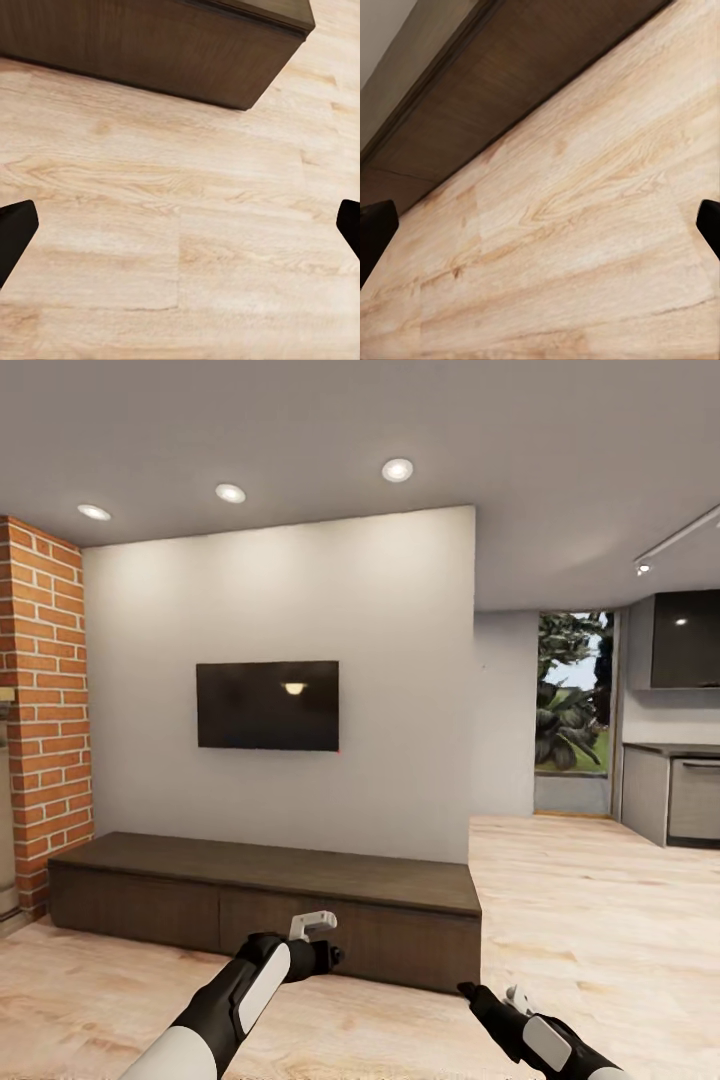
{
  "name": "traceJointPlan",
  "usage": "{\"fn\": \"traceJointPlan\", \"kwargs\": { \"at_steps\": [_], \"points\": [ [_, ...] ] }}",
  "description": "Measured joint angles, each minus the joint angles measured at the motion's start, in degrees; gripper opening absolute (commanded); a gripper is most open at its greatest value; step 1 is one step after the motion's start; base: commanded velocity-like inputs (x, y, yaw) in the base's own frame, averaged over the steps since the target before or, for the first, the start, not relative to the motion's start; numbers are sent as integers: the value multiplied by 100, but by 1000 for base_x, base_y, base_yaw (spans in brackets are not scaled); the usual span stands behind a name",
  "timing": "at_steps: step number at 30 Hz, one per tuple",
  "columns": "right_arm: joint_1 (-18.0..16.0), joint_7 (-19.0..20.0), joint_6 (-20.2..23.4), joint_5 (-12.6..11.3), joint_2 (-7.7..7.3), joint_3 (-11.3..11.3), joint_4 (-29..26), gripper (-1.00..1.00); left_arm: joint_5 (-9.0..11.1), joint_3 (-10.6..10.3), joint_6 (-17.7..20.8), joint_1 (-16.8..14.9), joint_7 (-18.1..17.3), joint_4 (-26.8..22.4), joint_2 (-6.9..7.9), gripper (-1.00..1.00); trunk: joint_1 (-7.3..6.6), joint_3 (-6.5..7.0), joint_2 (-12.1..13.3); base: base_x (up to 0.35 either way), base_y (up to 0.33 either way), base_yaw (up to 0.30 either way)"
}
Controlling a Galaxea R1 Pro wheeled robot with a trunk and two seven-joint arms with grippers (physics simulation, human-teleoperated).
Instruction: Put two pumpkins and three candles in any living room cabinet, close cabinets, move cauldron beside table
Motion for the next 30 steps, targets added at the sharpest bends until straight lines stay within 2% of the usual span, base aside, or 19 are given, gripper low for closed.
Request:
{"fn": "traceJointPlan", "kwargs": {
  "at_steps": [30],
  "points": [
    [1, -12, -35, 9, -6, 7, 9, 100, 0, 0, -7, 0, -2, 12, 0, 100, 0, -284, 0, 0, 0, 0]
  ]
}}
